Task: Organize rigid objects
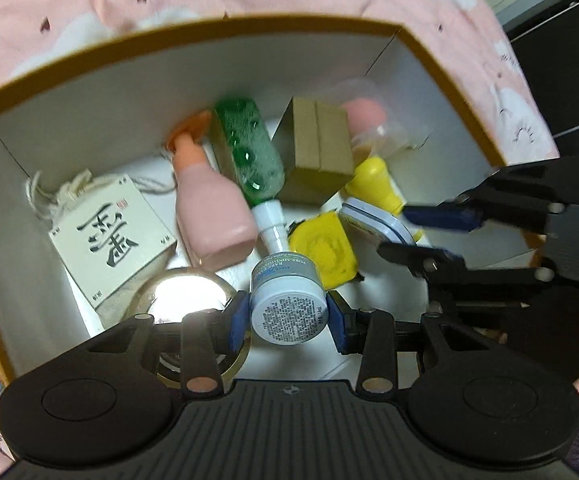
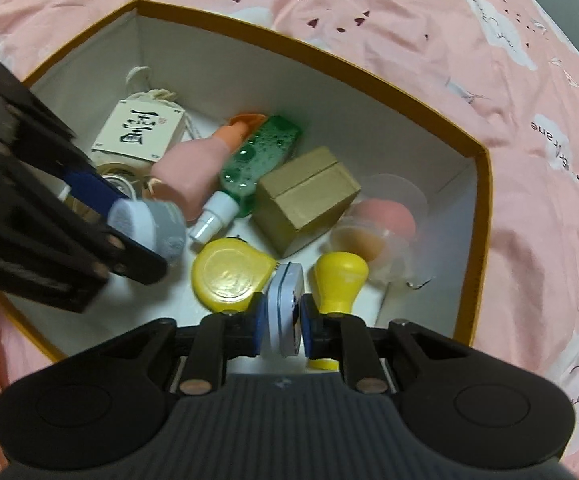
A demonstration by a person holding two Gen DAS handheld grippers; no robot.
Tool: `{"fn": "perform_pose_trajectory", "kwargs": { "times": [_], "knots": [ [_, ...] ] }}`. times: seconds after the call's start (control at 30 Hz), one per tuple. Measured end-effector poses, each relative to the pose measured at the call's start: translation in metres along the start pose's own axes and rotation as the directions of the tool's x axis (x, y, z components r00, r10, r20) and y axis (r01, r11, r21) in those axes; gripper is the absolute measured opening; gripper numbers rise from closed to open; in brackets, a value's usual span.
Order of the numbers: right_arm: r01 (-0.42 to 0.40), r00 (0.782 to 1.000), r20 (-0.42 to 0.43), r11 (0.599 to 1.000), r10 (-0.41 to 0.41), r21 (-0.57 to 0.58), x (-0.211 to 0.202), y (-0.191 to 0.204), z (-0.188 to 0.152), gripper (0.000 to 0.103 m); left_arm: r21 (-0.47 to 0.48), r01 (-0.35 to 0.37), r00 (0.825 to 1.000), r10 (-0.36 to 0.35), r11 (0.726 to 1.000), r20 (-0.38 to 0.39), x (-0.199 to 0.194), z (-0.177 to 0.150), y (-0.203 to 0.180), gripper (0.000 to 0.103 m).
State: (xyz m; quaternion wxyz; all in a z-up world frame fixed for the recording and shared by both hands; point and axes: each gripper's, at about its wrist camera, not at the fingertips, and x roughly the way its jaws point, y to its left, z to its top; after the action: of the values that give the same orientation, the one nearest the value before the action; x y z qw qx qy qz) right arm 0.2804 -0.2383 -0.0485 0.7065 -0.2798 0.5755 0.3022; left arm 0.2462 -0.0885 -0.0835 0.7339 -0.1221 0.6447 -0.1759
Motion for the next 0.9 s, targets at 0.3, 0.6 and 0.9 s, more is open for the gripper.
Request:
{"fn": "perform_pose_trajectory", "kwargs": {
  "times": [0.3,0.6,0.9],
  "knots": [
    [0.015,0.999,0.043,1.000,-0.015,0.001,-0.011,-0.002,-0.005,0.045,0.099,-0.027,0.994,0.037,0.995,-0.098,0.009,0.004,-0.016,0.046],
    [0.018,0.996,0.085,1.000,-0.020,0.022,-0.020,-0.003,-0.011,0.053,0.127,-0.070,0.982,0.091,0.989,-0.163,0.025,0.001,-0.025,0.049],
    [0.027,0.995,0.099,0.999,-0.030,0.039,-0.026,-0.006,-0.014,0.055,0.076,-0.042,0.988,0.052,0.996,-0.147,0.013,0.001,-0.017,0.059]
  ]
}}
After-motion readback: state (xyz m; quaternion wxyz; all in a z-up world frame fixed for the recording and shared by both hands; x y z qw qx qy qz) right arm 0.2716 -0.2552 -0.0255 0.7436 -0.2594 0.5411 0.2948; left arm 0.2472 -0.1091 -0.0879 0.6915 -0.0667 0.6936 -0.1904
